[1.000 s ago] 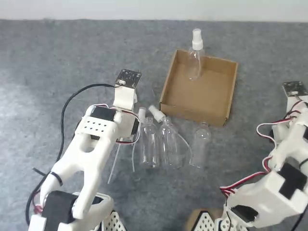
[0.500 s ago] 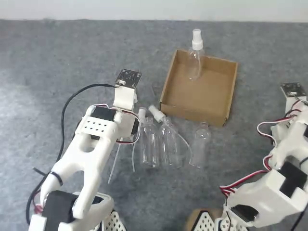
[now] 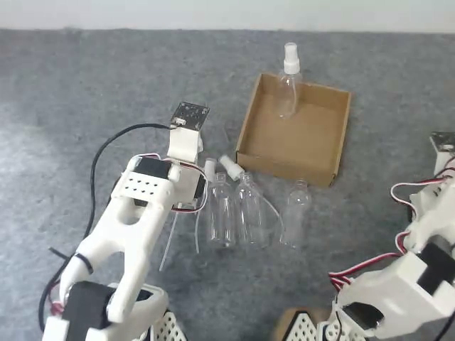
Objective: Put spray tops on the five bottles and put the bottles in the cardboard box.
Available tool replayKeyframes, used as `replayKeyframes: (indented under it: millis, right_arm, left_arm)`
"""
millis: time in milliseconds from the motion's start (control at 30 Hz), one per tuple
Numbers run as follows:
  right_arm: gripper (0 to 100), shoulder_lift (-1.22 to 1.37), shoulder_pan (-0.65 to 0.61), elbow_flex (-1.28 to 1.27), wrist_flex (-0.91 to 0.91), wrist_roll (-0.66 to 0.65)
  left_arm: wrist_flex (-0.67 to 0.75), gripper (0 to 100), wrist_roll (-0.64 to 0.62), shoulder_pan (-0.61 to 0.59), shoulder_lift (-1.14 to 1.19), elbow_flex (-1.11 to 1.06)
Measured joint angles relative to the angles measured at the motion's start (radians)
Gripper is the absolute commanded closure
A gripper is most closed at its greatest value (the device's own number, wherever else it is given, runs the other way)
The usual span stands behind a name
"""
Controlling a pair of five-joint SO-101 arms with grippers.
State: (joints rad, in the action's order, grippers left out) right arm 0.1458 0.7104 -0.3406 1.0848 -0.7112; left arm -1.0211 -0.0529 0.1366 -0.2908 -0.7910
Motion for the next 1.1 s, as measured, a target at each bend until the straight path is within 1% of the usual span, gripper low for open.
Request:
replayKeyframes:
  millis: [67, 233, 267, 333, 400, 533, 700, 800, 900, 1000, 1100]
  right_arm:
    - [77.8, 0.000, 0.003, 0.000, 0.000, 0.000]
    - [98.4, 0.000, -0.009, 0.000, 0.000, 0.000]
    - [99.8, 0.000, -0.014, 0.000, 0.000, 0.000]
    - [97.8, 0.000, -0.015, 0.000, 0.000, 0.000]
    - [99.5, -0.002, -0.015, 0.000, 0.000, 0.000]
    - [99.3, -0.002, -0.018, 0.011, 0.002, 0.000]
    - [99.3, -0.054, -0.057, 0.034, 0.029, 0.002]
    - [99.3, -0.176, -0.130, 0.035, 0.101, 0.008]
    - [99.3, -0.330, -0.239, 0.035, 0.173, 0.077]
    - [99.3, -0.485, -0.377, 0.035, 0.230, 0.147]
    - [99.3, -0.612, -0.542, 0.035, 0.265, 0.195]
  left_arm:
    - [0.000, 99, 0.000, 0.000, 0.000, 0.000]
    - [0.000, 99, 0.000, 0.000, 0.000, 0.000]
    - [0.000, 99, 0.000, 0.000, 0.000, 0.000]
    - [0.000, 99, 0.000, 0.000, 0.000, 0.000]
    - [0.000, 99, 0.000, 0.000, 0.000, 0.000]
    - [0.000, 99, 0.000, 0.000, 0.000, 0.000]
    - [0.000, 99, 0.000, 0.000, 0.000, 0.000]
    - [0.000, 99, 0.000, 0.000, 0.000, 0.000]
    - [0.000, 99, 0.005, -0.021, 0.000, 0.015]
    - [-0.020, 99, 0.003, -0.080, 0.000, 0.074]
    - [-0.063, 99, 0.000, -0.138, 0.000, 0.153]
